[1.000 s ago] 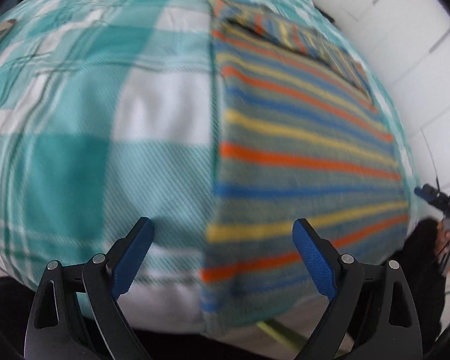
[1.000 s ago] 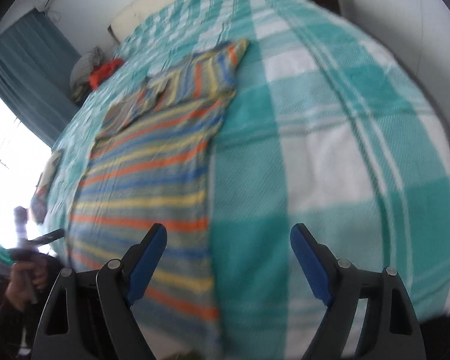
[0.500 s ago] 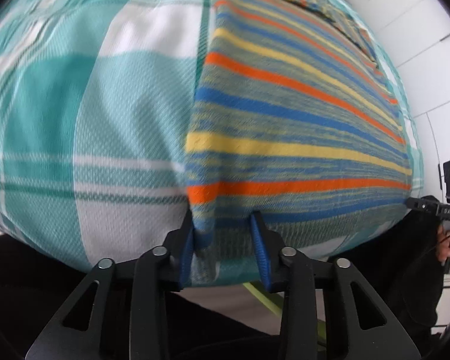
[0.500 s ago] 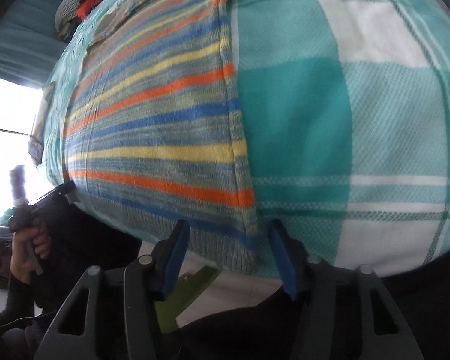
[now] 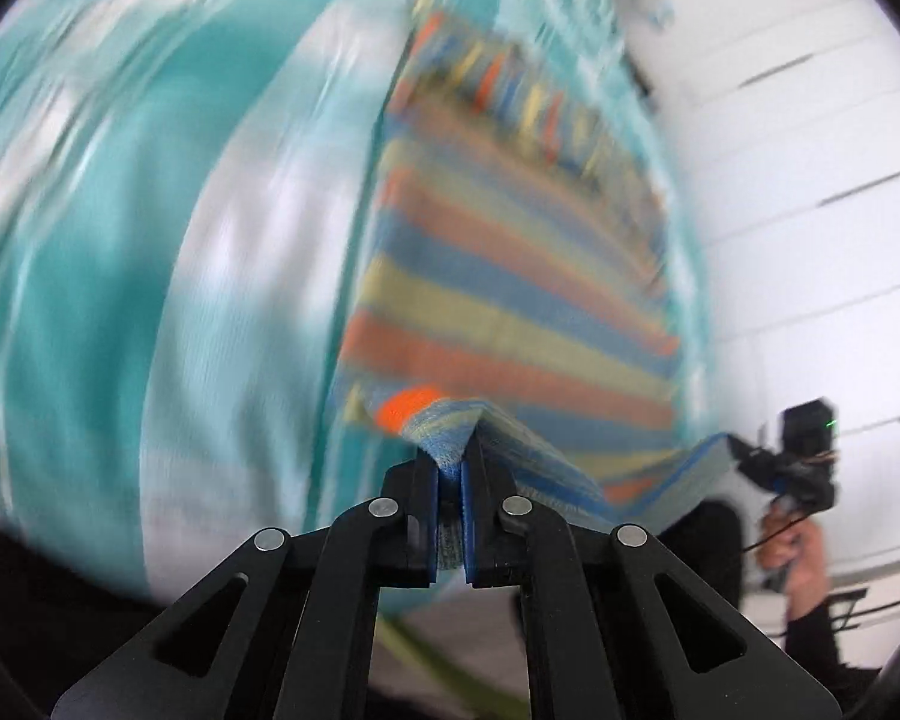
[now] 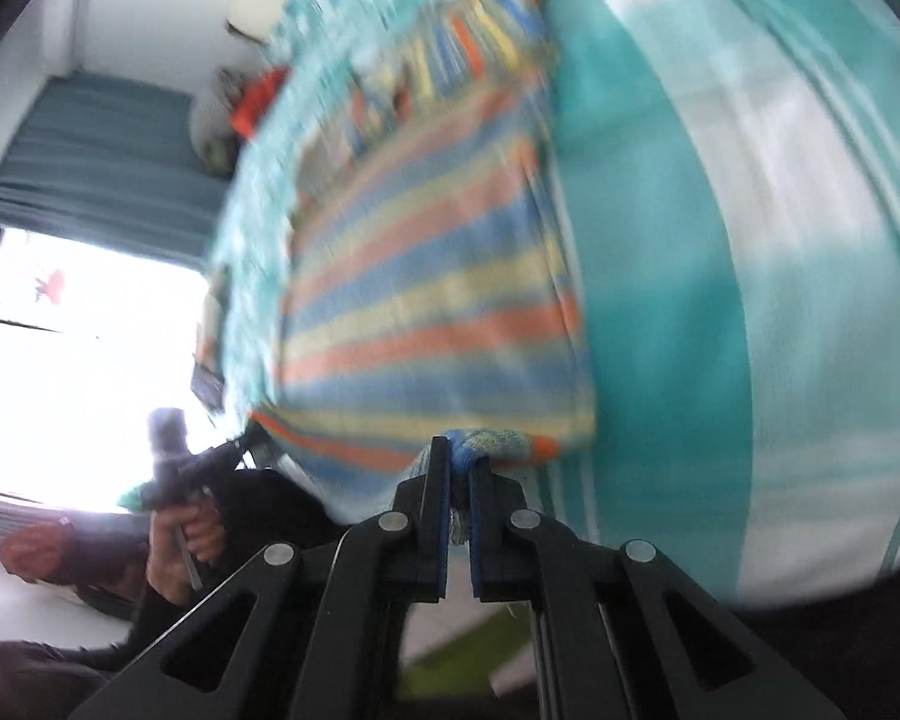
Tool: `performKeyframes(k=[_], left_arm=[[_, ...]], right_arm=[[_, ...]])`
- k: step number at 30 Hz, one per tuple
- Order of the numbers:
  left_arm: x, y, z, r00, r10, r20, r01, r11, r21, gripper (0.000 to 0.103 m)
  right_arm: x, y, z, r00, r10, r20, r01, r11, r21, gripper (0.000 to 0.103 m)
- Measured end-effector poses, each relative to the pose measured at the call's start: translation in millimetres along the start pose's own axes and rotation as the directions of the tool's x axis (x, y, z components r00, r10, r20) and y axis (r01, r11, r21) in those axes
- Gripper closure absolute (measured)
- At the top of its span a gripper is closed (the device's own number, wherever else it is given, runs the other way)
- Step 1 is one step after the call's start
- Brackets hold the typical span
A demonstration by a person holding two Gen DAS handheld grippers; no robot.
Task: Fold small clothes
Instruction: 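Grasp the hem with both tools and fold it toward the collar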
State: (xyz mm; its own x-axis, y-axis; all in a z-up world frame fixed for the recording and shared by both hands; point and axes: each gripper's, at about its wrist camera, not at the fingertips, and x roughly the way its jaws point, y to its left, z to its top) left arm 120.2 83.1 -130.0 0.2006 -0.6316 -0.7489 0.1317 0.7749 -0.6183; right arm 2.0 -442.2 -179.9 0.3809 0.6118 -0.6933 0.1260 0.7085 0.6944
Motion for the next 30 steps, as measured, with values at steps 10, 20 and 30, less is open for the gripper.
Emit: performKeyframes(k=[10,20,30], left_arm=[[85,-40,252,0.985,0.026,0.168,-0.036,0.997,0.061,0.092],[83,-28,246,0.939,0.149,0.310,-0.191,0.975,0.111,0.044],[132,-32,145,0.925,0.358,0.124,-0.373,0.808,0.457,0.050]], right_arm=[[3,3,217,0.954,0.035,0.297,-0.037,0.999,0.001,0.098],[39,-19,285,0.896,-0.080,0.436,0.084,0.996,0.011,0.063],[111,20,162,0.924,-0.357,0.139,0.378,0.792,-0.479,0.067]])
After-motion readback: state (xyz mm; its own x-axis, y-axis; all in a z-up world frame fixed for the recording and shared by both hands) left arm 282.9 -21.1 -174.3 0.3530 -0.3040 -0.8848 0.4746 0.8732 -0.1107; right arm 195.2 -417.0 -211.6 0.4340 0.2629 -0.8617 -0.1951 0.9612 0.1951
